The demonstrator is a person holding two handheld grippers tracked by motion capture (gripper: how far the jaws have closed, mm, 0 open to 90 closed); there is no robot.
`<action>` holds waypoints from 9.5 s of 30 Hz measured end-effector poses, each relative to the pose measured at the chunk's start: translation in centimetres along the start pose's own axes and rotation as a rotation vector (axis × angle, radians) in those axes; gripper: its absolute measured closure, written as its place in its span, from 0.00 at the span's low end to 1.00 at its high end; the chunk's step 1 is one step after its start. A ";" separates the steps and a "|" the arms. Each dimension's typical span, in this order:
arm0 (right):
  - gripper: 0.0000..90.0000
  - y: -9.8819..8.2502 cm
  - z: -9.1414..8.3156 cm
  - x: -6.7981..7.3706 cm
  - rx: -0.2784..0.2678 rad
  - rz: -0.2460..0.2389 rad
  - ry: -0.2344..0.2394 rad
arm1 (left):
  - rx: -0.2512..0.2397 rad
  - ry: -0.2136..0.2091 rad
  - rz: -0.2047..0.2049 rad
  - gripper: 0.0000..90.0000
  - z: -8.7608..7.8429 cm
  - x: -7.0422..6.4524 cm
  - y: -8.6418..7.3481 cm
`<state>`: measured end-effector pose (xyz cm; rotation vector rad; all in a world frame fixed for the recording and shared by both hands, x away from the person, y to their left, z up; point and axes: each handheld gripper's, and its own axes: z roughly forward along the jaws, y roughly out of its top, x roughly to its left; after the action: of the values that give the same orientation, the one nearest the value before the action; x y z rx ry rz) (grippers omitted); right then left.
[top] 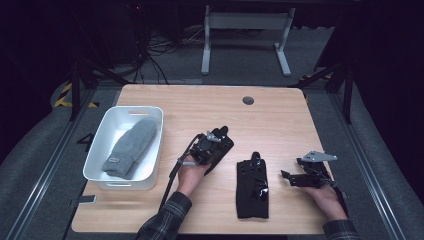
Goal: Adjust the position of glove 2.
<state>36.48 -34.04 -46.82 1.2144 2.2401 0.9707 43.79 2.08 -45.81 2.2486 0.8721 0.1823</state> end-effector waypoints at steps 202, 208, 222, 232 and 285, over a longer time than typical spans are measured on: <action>0.84 5.5 3.5 10.0 0.015 -0.229 0.351 | -0.096 -0.374 -0.061 1.00 -4.7 -4.5 -2.4; 0.50 4.9 2.8 7.1 -0.018 -0.170 0.225 | -0.038 -0.368 -0.036 1.00 -4.0 -5.4 -3.2; 0.31 3.2 2.0 1.5 -0.031 -0.049 0.061 | 0.091 -0.323 0.051 1.00 -3.3 -6.3 -4.0; 0.29 2.9 2.3 1.0 -0.015 -0.031 0.031 | 0.126 -0.255 0.066 1.00 -5.8 -4.9 -5.9; 0.20 2.7 3.0 1.0 -0.002 -0.018 0.017 | 0.140 -0.152 0.244 0.29 -3.6 -1.3 -3.8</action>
<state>39.34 -30.99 -46.83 1.1871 2.2591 0.9795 39.45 5.26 -45.55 2.4609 0.5436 0.0618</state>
